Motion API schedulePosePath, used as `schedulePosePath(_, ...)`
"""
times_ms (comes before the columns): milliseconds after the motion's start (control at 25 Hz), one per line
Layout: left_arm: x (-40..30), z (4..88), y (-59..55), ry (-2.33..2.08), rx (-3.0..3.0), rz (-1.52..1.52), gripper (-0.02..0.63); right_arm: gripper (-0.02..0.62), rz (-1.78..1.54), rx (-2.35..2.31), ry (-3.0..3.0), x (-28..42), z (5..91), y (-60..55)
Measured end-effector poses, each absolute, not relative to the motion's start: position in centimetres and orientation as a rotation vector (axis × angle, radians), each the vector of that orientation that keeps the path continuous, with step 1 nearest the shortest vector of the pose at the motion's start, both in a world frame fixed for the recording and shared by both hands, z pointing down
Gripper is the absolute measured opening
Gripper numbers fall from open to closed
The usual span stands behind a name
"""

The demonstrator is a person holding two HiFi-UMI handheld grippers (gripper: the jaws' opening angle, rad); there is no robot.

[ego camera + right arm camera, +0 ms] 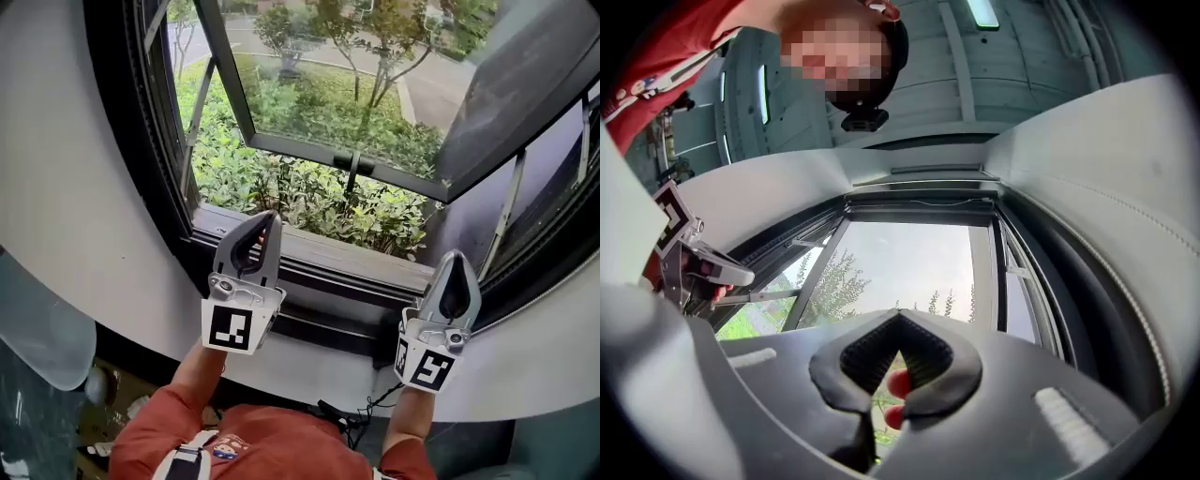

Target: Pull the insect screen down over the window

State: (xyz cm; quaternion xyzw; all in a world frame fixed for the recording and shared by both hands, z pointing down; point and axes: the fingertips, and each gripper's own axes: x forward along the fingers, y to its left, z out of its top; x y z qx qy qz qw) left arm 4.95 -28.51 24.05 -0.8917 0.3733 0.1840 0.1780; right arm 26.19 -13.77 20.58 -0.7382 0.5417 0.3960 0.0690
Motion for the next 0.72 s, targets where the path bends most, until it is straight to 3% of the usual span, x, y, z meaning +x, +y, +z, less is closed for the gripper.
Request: schedulePosePath(720,3.9,7.0,-30.0,0.990,-2.105,0.597,0.006,0.009,1.826,-2.113,1.438,24.5,2.1,-15.0)
